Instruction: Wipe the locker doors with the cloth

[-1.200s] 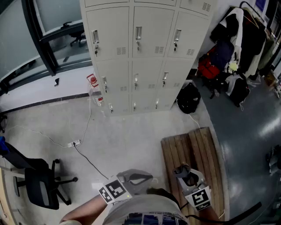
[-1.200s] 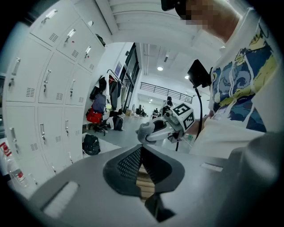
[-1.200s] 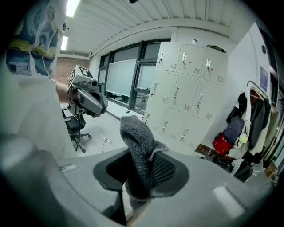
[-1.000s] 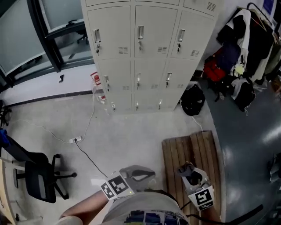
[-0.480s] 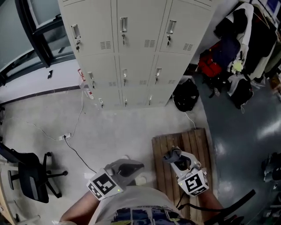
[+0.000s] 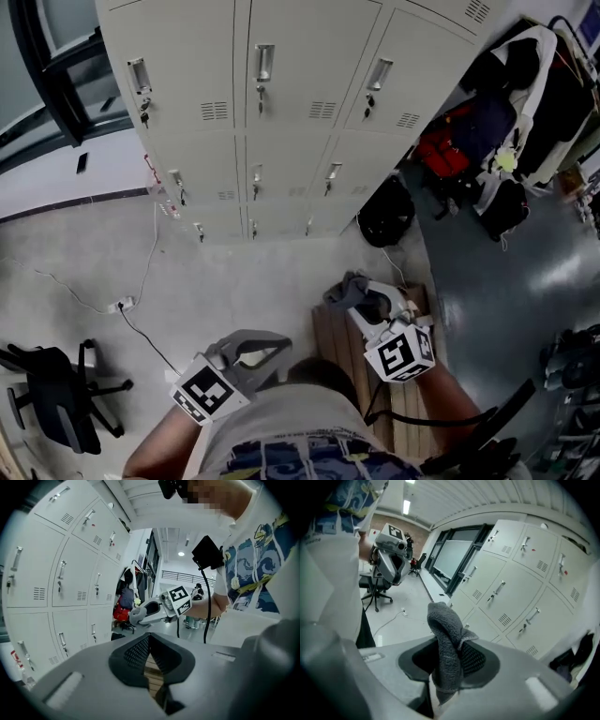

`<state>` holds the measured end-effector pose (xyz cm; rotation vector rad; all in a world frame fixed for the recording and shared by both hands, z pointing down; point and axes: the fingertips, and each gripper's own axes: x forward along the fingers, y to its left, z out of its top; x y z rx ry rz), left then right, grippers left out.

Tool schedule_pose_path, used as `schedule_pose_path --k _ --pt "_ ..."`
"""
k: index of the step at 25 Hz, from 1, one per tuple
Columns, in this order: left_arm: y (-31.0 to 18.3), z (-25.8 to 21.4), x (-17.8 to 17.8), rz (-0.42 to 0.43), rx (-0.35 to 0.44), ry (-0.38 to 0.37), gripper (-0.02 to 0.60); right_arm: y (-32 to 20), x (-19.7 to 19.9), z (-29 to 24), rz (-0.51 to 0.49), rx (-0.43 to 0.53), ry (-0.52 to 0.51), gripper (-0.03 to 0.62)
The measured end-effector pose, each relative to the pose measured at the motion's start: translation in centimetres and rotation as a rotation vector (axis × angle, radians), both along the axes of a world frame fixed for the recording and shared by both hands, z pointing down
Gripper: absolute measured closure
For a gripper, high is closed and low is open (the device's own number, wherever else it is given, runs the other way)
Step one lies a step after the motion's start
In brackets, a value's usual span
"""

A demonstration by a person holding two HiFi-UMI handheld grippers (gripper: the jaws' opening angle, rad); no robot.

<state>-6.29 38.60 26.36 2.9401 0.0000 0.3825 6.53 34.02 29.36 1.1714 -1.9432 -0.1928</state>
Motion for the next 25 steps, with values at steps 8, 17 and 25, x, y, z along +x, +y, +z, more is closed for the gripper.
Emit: schedule_pose_path --k 8,17,25 --pt "-7.0 0.3 0.3 -0.09 -0.02 0.012 0.578 -12.3 2.5 1.4 -0.109 0.017 0.184 0.482" --pt "-14.8 -1.7 5.9 -0.181 -0.001 -0.005 0.578 -26.5 8.7 4.3 -0.217 0.035 0.314 0.482" --pt "-21.5 -1.5 11.1 -0.283 -0.053 -0.009 0.578 -37.2 12.9 7.9 -0.293 0.083 0.379 0.482"
